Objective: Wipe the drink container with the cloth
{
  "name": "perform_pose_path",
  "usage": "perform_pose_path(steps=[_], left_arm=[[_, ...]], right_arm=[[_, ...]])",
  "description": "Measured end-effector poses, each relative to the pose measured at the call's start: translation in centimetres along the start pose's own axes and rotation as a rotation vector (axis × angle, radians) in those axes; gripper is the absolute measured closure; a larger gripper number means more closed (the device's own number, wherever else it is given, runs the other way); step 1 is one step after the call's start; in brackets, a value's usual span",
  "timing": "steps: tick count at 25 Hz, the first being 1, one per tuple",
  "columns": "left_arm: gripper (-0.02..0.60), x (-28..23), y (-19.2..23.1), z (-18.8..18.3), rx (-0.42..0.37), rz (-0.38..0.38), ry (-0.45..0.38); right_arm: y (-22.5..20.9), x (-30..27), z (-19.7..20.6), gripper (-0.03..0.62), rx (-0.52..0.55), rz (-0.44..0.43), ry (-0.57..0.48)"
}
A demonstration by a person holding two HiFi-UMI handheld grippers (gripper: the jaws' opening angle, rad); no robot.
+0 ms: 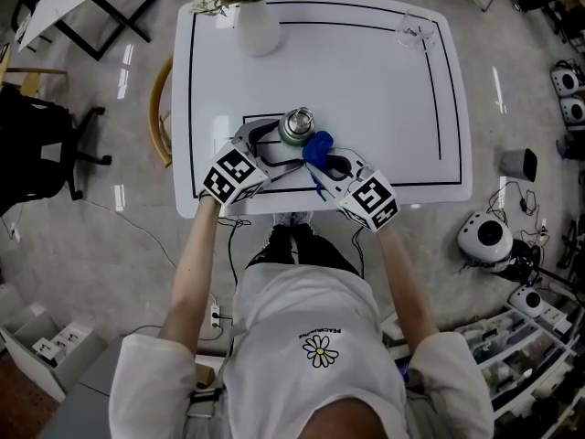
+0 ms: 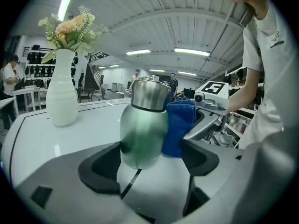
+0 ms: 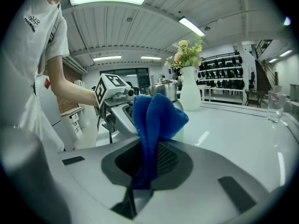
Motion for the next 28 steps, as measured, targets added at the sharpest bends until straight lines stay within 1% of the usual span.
perform_pose_path(steps=[3, 6, 9, 12, 14, 19, 23, 28], left_arm=[[0.176, 0.1, -0.3, 0.1, -0.001, 0.005, 0.007], [0.176, 0.2, -0.7, 0.2, 0.008, 0.005, 0.007], [0.176, 0.4, -1.4, 0.4, 0.02, 0.005, 0.008], [0.177, 0.5, -2.6, 0.7, 0.019, 0.022, 0.012], [0.178, 0.3, -3.4, 0.9, 0.018, 0.029, 0.012], [0.178, 0.1, -4.3, 0.9, 0.047, 0.015, -0.006], [0.178, 0.2, -4.2, 0.8, 0.033, 0.017, -0.003], [0.176, 1.5, -1.4, 0.5, 0.0, -0.037, -0.002]], right_arm=[[-0.4, -0.2, -0.1, 0.551, 0.02, 0.006, 0.01], [-1.2, 0.0, -0.2, 0.551, 0.027, 0.032, 0.017], [-2.3, 0.4, -0.1, 0.551, 0.029, 0.077, 0.021], [-3.6, 0.7, -0.3, 0.551, 0.039, 0.132, 0.028], [-4.1, 0.7, -0.5, 0.551, 0.053, 0.154, 0.036], [-3.3, 0.8, -0.9, 0.551, 0.079, 0.152, 0.048], [-2.5, 0.8, -0.7, 0.551, 0.066, 0.146, 0.039], [-2.4, 0.8, -0.6, 0.551, 0.064, 0.153, 0.041]])
Point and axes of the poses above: the fingertips, and each gripper's own axes: x backward along the fingers, y to its left, z out of its underside, the point moved 6 cm from there along x, backward along the fingers, and after that the axes turned 3 degrees about -y, right-handed, at the moved point
